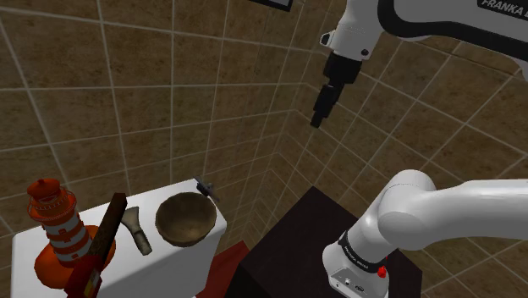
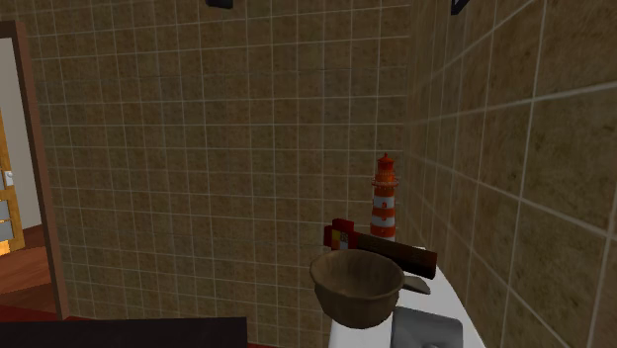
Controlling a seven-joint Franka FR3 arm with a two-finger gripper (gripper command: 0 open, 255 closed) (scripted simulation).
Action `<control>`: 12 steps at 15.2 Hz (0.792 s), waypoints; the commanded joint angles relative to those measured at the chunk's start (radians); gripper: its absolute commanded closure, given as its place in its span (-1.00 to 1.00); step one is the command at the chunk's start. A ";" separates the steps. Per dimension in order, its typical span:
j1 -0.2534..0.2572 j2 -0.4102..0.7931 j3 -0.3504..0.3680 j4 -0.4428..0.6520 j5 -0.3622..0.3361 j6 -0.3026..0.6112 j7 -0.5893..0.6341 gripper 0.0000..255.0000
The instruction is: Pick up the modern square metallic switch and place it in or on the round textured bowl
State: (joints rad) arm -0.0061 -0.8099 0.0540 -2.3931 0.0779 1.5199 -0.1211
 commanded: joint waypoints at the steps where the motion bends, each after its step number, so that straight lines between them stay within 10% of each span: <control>1: 0.000 0.000 0.000 0.000 0.000 0.000 0.000 -1.00; 12: 0.010 0.278 0.116 -0.099 0.041 0.378 0.104 -1.00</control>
State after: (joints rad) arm 0.0043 -0.5637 0.1595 -2.4818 0.1172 1.8534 -0.0259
